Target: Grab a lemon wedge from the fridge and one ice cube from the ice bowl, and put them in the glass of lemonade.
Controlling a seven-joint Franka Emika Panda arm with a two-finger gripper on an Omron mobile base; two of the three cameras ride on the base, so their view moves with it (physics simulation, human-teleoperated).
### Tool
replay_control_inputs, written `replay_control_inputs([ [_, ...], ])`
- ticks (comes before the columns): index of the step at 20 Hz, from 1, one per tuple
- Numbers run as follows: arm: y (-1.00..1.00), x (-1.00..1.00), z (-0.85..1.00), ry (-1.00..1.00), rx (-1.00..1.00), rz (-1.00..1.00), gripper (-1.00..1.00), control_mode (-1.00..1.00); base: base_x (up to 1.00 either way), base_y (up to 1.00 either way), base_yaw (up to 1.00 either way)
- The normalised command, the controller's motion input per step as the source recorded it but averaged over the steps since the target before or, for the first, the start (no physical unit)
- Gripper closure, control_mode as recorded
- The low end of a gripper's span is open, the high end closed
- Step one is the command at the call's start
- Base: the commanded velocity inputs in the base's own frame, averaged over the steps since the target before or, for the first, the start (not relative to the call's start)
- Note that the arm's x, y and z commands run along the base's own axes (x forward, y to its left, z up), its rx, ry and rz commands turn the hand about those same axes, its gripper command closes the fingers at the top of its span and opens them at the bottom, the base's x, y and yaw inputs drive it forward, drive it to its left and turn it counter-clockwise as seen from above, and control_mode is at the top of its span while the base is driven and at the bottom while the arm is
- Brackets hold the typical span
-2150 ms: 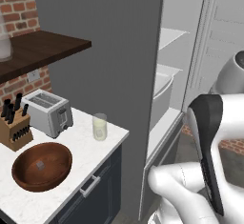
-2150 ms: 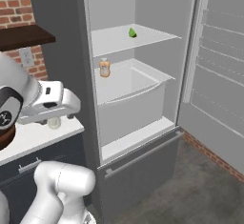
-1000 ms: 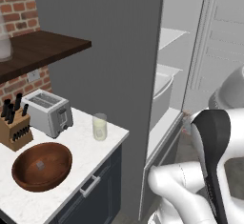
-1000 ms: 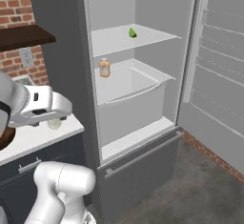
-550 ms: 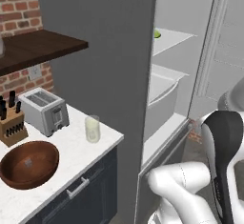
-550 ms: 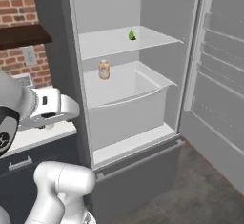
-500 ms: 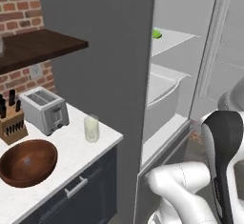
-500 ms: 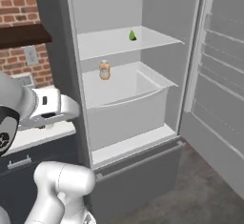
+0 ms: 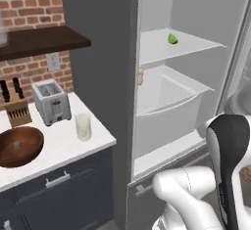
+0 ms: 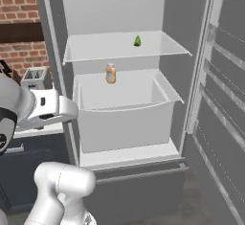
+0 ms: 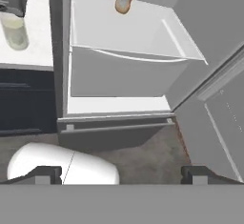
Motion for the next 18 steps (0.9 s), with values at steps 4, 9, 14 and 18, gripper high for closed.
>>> replay_control_inputs([
  [4, 0.0, 0.0, 0.0, 0.0, 0.0, 0.0, -1.0, 1.0, 0.06, -0.87, 0.51],
  [9, 0.0, 0.0, 0.0, 0.0, 0.0, 0.0, -1.0, 1.0, 0.28, -0.58, 0.42],
  [14, 0.0, 0.0, 0.0, 0.0, 0.0, 0.0, -1.0, 1.0, 0.3, -0.06, 0.19],
  [18, 0.0, 0.0, 0.0, 0.0, 0.0, 0.0, -1.0, 1.0, 0.19, -0.36, 0.0],
])
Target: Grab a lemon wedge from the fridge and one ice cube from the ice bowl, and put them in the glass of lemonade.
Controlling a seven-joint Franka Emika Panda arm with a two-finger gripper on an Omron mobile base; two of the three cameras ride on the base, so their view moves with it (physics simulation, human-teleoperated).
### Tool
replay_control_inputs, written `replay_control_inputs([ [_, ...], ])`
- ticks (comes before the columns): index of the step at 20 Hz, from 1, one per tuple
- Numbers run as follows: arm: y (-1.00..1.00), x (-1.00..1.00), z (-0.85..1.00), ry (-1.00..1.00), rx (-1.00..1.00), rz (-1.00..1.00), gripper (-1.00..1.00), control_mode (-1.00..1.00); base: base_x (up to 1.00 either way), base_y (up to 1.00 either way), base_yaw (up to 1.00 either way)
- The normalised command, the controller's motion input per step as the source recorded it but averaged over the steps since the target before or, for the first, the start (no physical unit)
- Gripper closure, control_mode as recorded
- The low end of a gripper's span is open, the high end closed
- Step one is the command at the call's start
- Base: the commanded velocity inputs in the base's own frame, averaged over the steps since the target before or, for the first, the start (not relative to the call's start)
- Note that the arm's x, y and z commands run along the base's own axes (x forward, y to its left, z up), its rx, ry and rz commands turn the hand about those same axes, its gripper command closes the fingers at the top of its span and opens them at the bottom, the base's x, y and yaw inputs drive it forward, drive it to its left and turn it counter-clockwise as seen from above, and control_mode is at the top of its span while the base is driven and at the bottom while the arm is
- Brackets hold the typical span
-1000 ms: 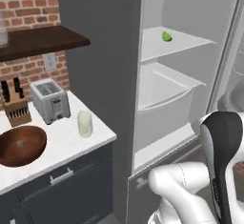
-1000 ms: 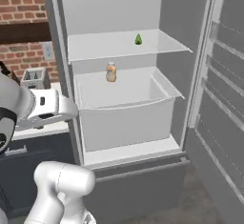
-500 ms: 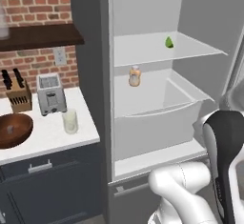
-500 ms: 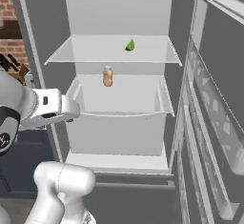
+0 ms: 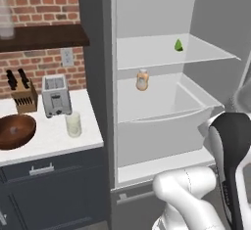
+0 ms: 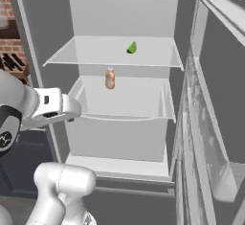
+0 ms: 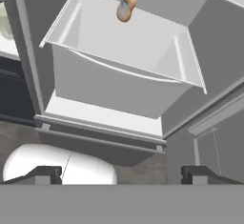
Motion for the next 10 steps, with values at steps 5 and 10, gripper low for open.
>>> replay_control_inputs([
  [5, 0.0, 0.0, 0.0, 0.0, 0.0, 0.0, -1.0, 1.0, 0.34, -0.48, -0.08],
  [10, 0.0, 0.0, 0.0, 0.0, 0.0, 0.0, -1.0, 1.0, 0.37, -0.02, -0.1],
])
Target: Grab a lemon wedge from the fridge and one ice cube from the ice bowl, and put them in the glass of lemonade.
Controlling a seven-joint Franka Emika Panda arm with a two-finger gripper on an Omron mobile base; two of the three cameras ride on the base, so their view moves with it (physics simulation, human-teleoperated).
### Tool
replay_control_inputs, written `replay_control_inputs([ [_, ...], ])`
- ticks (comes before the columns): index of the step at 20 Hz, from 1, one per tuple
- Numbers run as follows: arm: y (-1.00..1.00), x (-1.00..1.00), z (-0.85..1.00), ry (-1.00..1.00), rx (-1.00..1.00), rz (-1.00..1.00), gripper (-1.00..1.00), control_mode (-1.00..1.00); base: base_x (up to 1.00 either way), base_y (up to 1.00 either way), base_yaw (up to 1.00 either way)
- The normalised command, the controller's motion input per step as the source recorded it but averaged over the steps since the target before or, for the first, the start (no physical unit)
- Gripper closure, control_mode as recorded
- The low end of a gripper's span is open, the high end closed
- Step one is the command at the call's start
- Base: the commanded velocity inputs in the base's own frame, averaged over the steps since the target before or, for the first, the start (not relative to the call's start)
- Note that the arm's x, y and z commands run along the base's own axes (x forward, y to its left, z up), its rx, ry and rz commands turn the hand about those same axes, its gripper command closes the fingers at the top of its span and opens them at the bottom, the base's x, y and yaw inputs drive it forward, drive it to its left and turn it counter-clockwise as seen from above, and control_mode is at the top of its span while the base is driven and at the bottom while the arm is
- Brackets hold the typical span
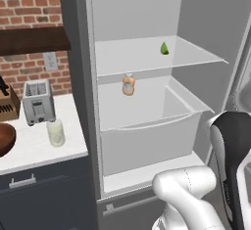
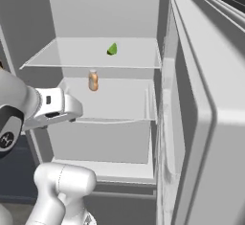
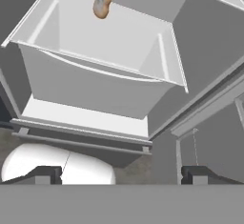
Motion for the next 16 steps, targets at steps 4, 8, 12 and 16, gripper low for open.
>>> replay_control_inputs([
  [4, 0.0, 0.0, 0.0, 0.0, 0.0, 0.0, -1.0, 1.0, 0.24, 0.0, -0.02],
  [8, 0.0, 0.12, 0.0, 0.0, 0.0, 0.0, -1.0, -1.0, 0.05, 0.0, 0.0],
  [12, 0.0, 0.21, 0.0, 0.0, 0.0, 0.0, -1.0, -1.0, 0.0, 0.0, 0.0],
  [16, 0.0, 0.04, 0.27, -0.15, 0.09, -0.01, -1.0, -1.0, 0.0, 0.0, 0.0],
])
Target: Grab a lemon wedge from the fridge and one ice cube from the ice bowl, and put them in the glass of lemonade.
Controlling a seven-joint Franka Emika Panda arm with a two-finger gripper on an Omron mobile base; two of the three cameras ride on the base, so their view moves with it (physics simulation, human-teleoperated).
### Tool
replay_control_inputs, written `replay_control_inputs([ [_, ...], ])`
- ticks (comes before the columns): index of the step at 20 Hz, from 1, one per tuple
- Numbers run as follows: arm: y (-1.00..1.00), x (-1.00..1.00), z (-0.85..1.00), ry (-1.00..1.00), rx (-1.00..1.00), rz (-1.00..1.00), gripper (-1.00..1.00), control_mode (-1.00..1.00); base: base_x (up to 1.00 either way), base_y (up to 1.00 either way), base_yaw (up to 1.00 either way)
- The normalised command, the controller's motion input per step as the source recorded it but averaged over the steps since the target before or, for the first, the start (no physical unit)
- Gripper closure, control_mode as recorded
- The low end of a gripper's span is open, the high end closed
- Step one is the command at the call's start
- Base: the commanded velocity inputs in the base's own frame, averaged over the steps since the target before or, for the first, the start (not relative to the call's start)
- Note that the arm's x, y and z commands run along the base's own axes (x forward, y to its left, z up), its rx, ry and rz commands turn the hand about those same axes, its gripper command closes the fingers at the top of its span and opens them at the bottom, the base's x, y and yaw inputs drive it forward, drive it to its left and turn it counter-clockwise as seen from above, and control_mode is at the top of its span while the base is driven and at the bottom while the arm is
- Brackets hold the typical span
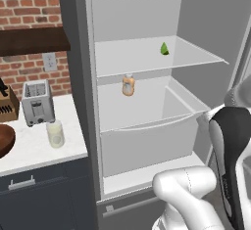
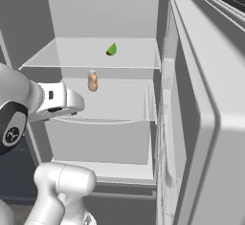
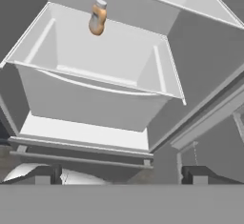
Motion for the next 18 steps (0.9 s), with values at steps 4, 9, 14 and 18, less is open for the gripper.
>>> replay_control_inputs([
  [4, 0.0, -0.18, 0.52, -0.32, 0.21, 0.0, -1.0, -1.0, 0.0, 0.0, 0.0],
  [9, 0.08, -0.04, 0.69, -0.29, 0.25, 0.0, -1.0, -1.0, 0.0, 0.0, 0.0],
  [14, 0.28, 0.1, 1.0, -0.02, 0.06, -0.01, -1.0, -1.0, 0.0, 0.0, 0.0],
  [18, 0.17, 0.45, 0.89, 0.03, 0.02, 0.0, -1.0, -1.0, 0.0, 0.0, 0.0],
])
